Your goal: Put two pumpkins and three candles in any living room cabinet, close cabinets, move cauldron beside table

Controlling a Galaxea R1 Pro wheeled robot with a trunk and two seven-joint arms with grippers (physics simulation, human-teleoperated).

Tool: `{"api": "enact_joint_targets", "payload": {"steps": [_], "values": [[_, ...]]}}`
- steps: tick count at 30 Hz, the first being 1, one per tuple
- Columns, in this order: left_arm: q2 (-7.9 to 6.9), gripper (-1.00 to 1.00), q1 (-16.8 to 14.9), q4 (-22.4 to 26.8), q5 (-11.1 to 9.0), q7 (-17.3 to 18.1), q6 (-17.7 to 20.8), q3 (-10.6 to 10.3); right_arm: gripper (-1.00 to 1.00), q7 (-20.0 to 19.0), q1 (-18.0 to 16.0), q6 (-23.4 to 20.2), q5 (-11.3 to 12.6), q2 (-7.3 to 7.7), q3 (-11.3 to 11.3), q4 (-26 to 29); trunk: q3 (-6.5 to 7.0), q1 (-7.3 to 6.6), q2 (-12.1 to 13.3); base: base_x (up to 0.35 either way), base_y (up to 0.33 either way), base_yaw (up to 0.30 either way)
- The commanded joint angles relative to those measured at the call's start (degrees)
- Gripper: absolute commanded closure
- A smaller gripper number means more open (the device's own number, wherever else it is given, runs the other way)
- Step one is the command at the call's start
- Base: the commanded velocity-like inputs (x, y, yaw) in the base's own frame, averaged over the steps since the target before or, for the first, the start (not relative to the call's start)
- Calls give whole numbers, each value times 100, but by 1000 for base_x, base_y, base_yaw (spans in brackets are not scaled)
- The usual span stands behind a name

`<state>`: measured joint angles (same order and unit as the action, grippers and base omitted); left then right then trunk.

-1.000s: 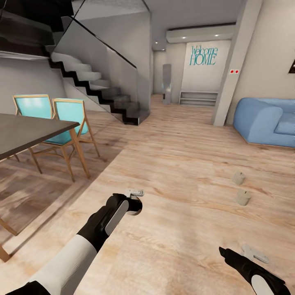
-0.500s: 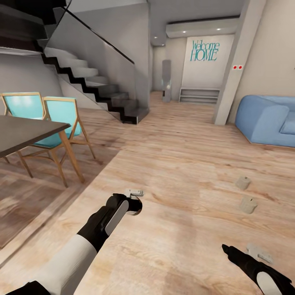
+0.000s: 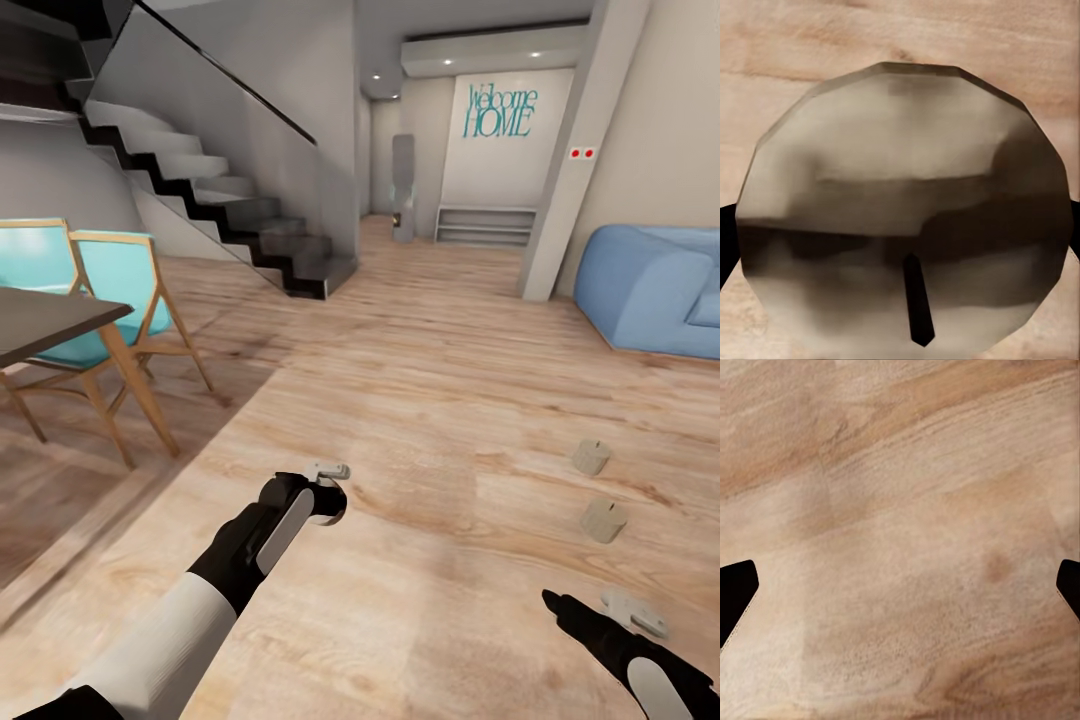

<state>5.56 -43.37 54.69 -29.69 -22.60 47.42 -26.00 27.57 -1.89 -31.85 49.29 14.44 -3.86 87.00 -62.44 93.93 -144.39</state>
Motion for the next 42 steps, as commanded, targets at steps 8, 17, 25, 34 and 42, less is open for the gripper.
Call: {"api": "enact_joint_targets", "payload": {"steps": [8,17,25,34,42], "values": [[-2,100,-5,7,-37,-52,13,-12,-100,-29,-4,-3,65,6,-6,2,-61,1,-3,262,-110,-141],[-2,100,-5,10,-37,-51,13,-12,-100,-75,-4,3,63,6,-18,1,-122,1,-3,263,-142,-205],[-2,100,-5,12,-37,-52,13,-18,-100,-76,-4,0,57,6,-19,-5,-176,1,-3,263,-150,-209],[-2,100,-5,10,-37,-52,13,-16,-100,-77,-4,2,56,6,-23,-7,-240,1,-3,263,-148,-195],[-2,100,-5,7,-37,-59,13,-17,-100,-71,-4,10,32,2,-40,-45,-281,1,-3,263,-148,-112]]}}
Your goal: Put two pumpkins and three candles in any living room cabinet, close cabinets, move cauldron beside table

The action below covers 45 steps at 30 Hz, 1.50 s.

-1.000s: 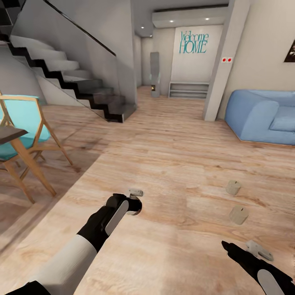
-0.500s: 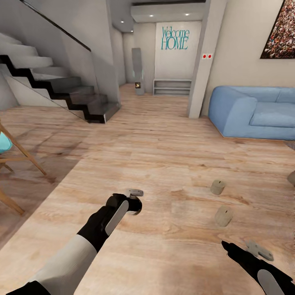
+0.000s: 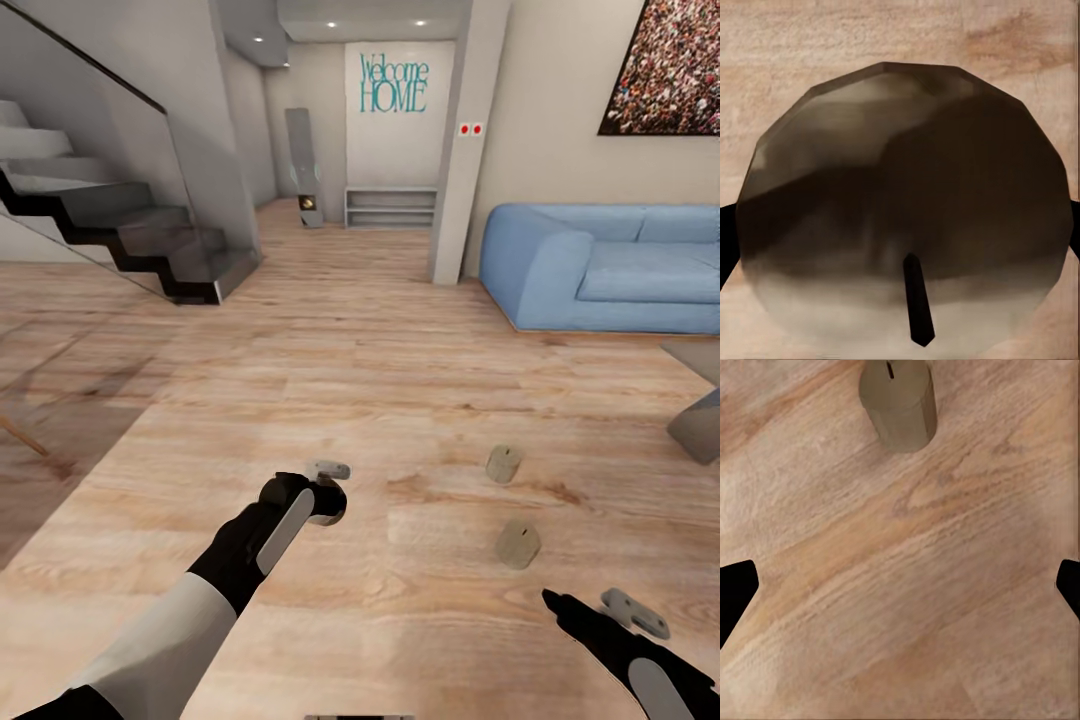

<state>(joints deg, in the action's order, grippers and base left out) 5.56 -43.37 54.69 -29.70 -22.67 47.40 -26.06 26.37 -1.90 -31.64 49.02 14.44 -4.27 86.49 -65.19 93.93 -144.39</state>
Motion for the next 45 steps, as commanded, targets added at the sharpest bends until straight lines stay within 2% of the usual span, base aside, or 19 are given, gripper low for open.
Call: {"api": "enact_joint_targets", "payload": {"steps": [1,12,28,45], "values": [[-2,100,-5,6,-36,-52,14,-11,-100,50,-4,-13,48,3,0,-15,-6,1,-2,263,-148,-17],[-2,100,-5,6,-36,-53,6,-11,-100,43,-4,-9,80,-2,-17,-94,-8,1,-2,263,-148,-24],[-2,100,-5,6,-36,-45,7,-10,-100,43,-4,-9,81,-1,-16,-140,23,1,-2,263,-123,-234],[-2,100,-5,6,-36,-45,14,-9,-100,35,-4,-9,87,-2,30,-149,24,1,-2,254,-119,-10]]}}
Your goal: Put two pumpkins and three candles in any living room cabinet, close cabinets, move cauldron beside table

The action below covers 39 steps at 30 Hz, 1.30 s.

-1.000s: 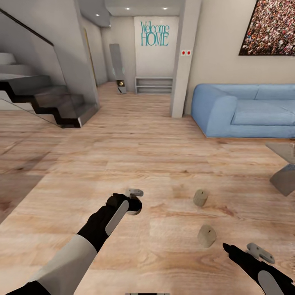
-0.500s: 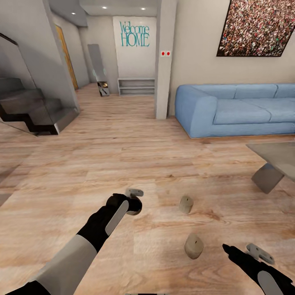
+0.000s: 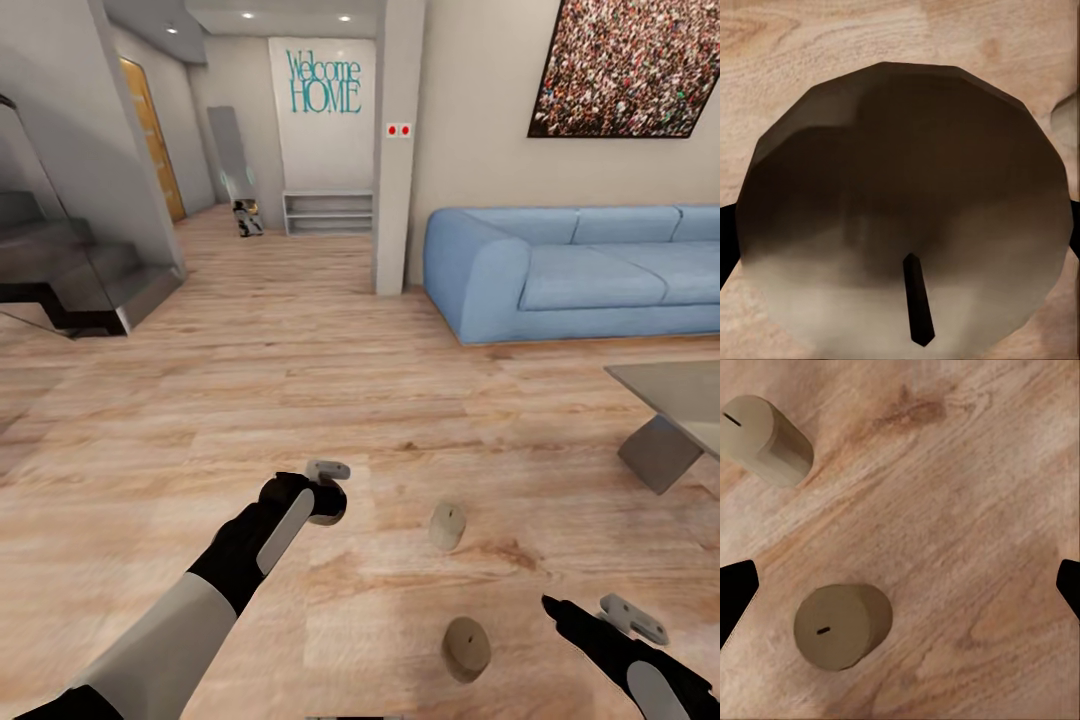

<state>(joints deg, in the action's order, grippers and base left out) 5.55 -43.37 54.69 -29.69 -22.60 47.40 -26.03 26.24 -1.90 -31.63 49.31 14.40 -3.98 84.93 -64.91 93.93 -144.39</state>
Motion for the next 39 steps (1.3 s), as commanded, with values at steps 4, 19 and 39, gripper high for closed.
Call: {"api": "enact_joint_targets", "payload": {"steps": [4,19,39], "values": [[-2,100,-5,6,-37,-52,12,-11,-100,48,-3,-10,61,2,19,7,-5,1,-2,234,-186,0],[-3,100,-1,577,-103,259,568,27,-100,167,-1492,-618,-19,-544,1390,-1793,-5,1,-2,57,-48,0],[-8,100,-2,674,-107,624,916,43,-100,170,-1655,-608,-22,-622,1505,-2232,-227,27,-16,0,0,0]]}}
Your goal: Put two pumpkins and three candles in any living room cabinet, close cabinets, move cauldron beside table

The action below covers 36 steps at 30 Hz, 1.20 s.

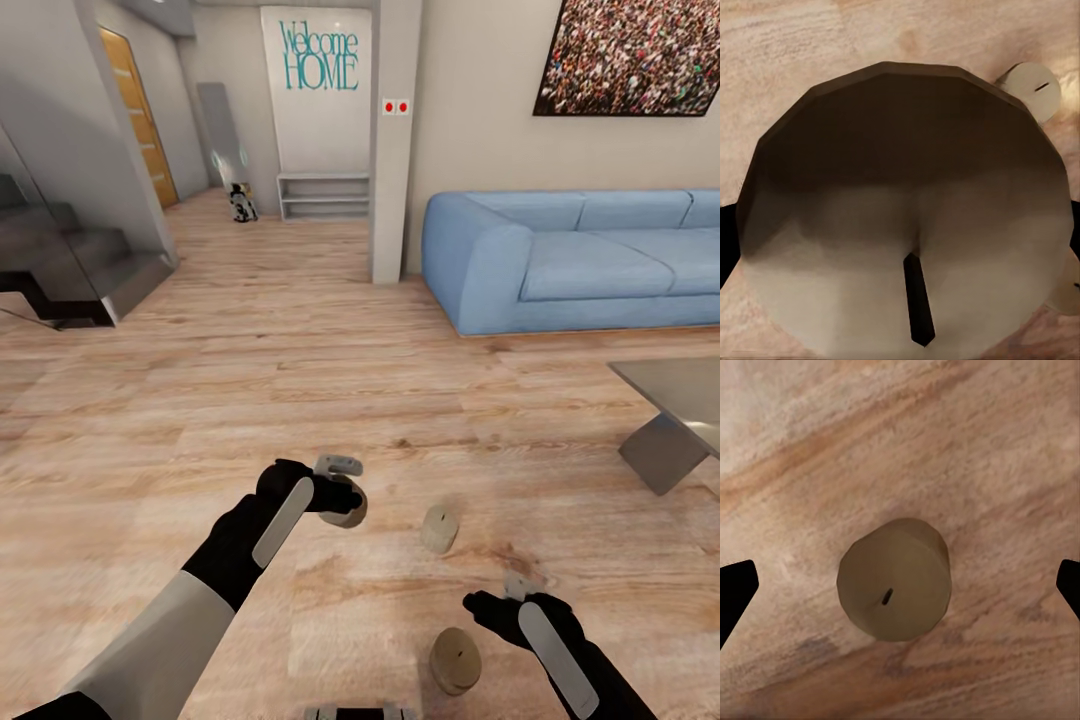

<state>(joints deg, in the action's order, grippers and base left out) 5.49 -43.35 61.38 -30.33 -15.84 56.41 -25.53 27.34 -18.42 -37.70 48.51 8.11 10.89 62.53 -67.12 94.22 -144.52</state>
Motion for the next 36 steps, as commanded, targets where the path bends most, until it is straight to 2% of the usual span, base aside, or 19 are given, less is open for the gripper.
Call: {"api": "enact_joint_targets", "payload": {"steps": [1,16,24,36], "values": [[-1,100,-3,6,-43,-50,37,-5,-100,57,-4,0,61,7,18,7,-28,1,-4,0,0,0],[-4,100,-2,134,-44,-7,179,-8,-100,-41,-4,2,112,-6,40,5,-360,40,-24,0,0,0],[-4,100,3,183,-45,-5,219,-21,-100,-45,-4,16,85,-146,44,5,-360,40,-24,0,8,0],[-3,100,10,235,-37,-13,219,-30,-100,-45,-4,17,84,-153,30,5,-360,40,-24,31,67,0]]}}
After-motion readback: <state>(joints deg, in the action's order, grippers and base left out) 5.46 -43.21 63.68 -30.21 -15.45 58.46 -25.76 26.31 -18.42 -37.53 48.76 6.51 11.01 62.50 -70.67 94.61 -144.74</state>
